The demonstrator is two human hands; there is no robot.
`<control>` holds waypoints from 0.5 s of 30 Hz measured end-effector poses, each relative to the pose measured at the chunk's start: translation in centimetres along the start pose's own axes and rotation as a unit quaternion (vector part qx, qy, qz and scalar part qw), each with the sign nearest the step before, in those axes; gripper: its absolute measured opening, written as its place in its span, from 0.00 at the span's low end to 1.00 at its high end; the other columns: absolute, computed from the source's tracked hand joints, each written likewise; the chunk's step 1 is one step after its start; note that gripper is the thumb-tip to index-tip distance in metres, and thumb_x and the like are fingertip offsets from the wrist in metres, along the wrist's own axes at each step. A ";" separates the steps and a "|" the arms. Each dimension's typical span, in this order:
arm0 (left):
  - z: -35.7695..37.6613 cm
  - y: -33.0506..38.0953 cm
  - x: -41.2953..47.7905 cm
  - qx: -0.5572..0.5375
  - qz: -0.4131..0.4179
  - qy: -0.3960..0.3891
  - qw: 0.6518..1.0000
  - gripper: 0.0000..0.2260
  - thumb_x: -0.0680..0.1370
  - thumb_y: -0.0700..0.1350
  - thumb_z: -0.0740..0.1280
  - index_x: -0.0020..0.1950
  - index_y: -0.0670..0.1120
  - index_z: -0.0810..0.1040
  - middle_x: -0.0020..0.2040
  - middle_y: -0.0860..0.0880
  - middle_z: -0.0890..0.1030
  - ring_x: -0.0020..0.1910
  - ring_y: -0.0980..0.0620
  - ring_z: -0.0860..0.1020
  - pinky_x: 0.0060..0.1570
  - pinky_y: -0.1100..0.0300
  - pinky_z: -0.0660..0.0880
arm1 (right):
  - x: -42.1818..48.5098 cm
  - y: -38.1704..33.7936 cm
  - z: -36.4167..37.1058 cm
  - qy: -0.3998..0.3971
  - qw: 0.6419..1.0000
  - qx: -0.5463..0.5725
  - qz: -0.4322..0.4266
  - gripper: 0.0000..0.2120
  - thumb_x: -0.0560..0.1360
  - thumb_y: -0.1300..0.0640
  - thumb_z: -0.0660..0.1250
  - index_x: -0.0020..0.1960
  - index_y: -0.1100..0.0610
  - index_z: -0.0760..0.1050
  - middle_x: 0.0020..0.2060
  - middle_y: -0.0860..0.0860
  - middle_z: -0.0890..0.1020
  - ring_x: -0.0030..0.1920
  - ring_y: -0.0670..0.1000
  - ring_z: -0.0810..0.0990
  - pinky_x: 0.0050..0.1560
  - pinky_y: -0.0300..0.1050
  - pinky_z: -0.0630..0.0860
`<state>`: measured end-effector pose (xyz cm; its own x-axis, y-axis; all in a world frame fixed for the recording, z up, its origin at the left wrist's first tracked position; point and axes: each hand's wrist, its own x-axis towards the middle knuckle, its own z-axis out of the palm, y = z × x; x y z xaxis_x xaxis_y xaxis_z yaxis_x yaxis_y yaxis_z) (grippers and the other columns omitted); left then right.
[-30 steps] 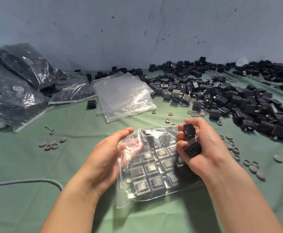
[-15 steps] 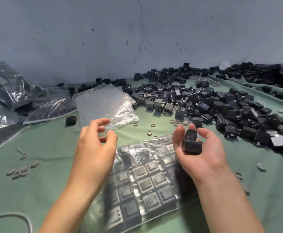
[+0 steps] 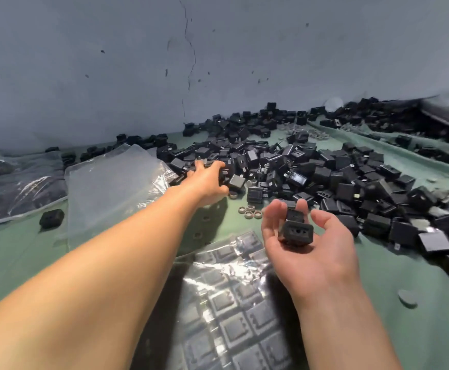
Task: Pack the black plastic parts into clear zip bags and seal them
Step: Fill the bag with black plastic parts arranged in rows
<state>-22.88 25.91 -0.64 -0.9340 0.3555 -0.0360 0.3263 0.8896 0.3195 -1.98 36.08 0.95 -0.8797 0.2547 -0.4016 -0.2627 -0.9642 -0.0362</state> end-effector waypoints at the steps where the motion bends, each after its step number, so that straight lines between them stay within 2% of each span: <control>1: 0.1 -0.1 0.8 0.009 -0.002 0.002 1.000 0.29 0.78 0.51 0.66 0.76 0.57 0.58 0.74 0.40 0.60 0.65 0.37 0.70 0.65 0.41 0.72 | 0.2 -0.3 0.0 0.001 1.000 -0.002 -0.002 0.07 0.77 0.59 0.61 0.51 0.60 0.76 0.63 0.62 0.77 0.45 0.57 0.79 0.45 0.48 0.82; 5: 0.6 -0.5 2.8 0.022 -0.016 0.027 0.999 0.31 0.76 0.57 0.68 0.74 0.54 0.59 0.74 0.41 0.62 0.71 0.36 0.63 0.68 0.37 0.65 | 0.9 -0.8 0.0 0.002 1.000 -0.014 0.005 0.07 0.77 0.59 0.61 0.50 0.59 0.77 0.62 0.63 0.78 0.45 0.57 0.80 0.48 0.47 0.82; 9: 1.2 -1.0 3.1 0.046 -0.018 0.075 0.996 0.33 0.74 0.62 0.68 0.75 0.53 0.60 0.74 0.43 0.64 0.71 0.37 0.63 0.65 0.39 0.69 | 1.2 -0.7 -0.1 0.012 1.000 -0.018 0.013 0.07 0.77 0.59 0.61 0.49 0.58 0.77 0.62 0.61 0.79 0.49 0.57 0.80 0.44 0.46 0.80; 12: 1.4 -1.0 3.0 0.028 -0.009 0.082 0.996 0.31 0.73 0.62 0.69 0.72 0.54 0.63 0.71 0.44 0.63 0.67 0.38 0.67 0.63 0.42 0.72 | 1.2 -0.7 -0.3 0.017 1.000 -0.018 0.012 0.07 0.77 0.59 0.61 0.49 0.58 0.77 0.61 0.61 0.80 0.47 0.56 0.80 0.37 0.45 0.81; 15: 1.1 -1.3 3.0 0.002 0.000 0.060 0.998 0.29 0.73 0.61 0.70 0.70 0.52 0.66 0.69 0.44 0.66 0.60 0.40 0.74 0.60 0.43 0.75 | 0.9 -0.6 -0.3 0.017 1.000 -0.015 0.014 0.07 0.77 0.59 0.61 0.48 0.58 0.77 0.54 0.61 0.82 0.45 0.55 0.81 0.35 0.44 0.80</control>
<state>-25.91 26.17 -2.20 -0.9443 0.3196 0.0779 0.3274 0.8903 0.3164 -2.51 36.83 0.36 -0.8723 0.2252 -0.4340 -0.2254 -0.9729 -0.0517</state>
